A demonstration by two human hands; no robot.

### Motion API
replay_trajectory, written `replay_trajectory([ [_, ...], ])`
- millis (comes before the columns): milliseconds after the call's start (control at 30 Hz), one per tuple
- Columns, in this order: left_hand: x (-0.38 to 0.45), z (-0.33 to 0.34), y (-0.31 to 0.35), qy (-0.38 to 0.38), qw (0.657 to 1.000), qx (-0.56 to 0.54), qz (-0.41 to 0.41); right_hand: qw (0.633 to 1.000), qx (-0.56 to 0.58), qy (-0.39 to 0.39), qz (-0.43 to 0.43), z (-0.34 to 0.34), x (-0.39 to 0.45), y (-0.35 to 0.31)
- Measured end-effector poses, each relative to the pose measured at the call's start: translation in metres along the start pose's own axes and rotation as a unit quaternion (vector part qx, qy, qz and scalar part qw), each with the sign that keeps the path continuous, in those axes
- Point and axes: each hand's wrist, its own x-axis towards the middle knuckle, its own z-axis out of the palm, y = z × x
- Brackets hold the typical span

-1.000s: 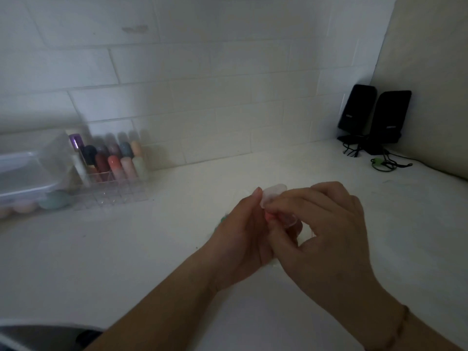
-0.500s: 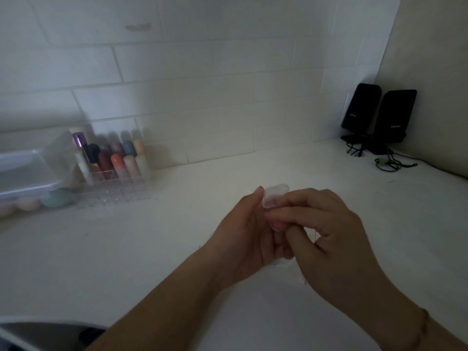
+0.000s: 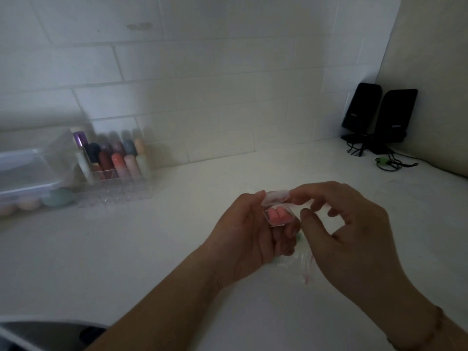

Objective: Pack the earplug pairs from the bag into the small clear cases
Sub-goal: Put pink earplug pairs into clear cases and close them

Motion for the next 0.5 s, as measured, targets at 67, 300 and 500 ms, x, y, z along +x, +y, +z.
replay_trajectory([
  [67,-0.001,0.000,0.002,0.003,1.000,0.008,0.002,0.999,0.027,0.024,0.021,-0.004,0.002,0.000],
  [300,-0.001,-0.001,-0.013,0.082,0.946,0.304,0.082,0.986,0.002,-0.136,0.094,-0.004,0.003,0.011],
  [500,-0.006,-0.003,-0.023,0.069,0.888,0.404,0.208,0.976,0.104,-0.144,0.122,-0.007,0.006,0.008],
])
